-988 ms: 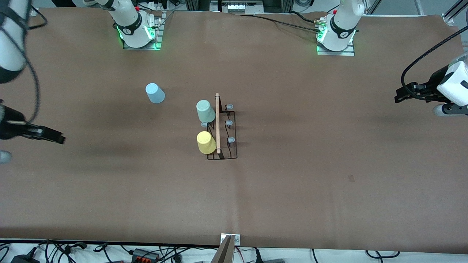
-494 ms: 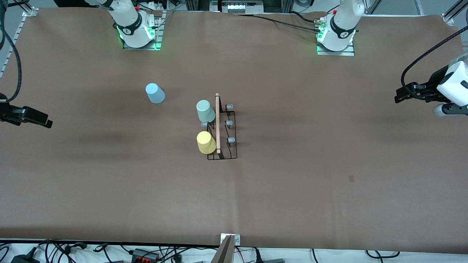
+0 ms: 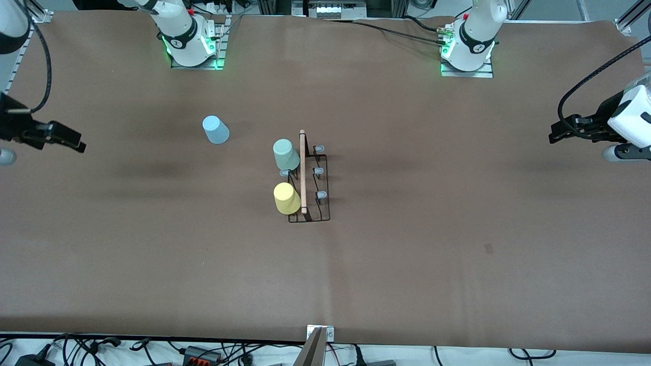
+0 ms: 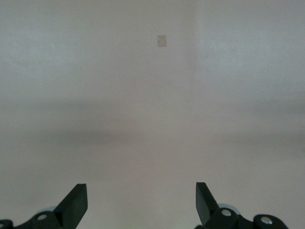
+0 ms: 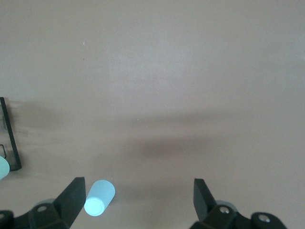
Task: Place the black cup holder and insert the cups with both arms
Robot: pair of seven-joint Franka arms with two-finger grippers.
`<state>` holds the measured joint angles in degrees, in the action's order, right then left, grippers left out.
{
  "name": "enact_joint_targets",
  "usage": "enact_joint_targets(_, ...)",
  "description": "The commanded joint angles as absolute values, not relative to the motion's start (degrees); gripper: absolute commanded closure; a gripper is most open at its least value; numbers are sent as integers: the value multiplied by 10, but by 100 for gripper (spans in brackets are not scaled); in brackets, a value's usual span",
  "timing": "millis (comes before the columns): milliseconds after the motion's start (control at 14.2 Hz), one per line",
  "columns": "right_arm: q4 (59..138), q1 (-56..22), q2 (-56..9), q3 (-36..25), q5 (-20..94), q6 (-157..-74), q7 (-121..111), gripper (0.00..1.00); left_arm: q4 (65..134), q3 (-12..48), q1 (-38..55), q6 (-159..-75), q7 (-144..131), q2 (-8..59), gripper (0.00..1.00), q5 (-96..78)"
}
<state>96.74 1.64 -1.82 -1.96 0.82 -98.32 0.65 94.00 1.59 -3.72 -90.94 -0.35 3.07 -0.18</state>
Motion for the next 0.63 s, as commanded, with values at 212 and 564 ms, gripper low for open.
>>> enact_joint_targets(212,1001,18,12,-14,-1,-1004,-4,0,940,16,-38,-905,8,27,0,-3)
enact_joint_targets(564,989,17,13,-13,3,-998,-10,0,940,15,-38,-904,8,27,0,-3)
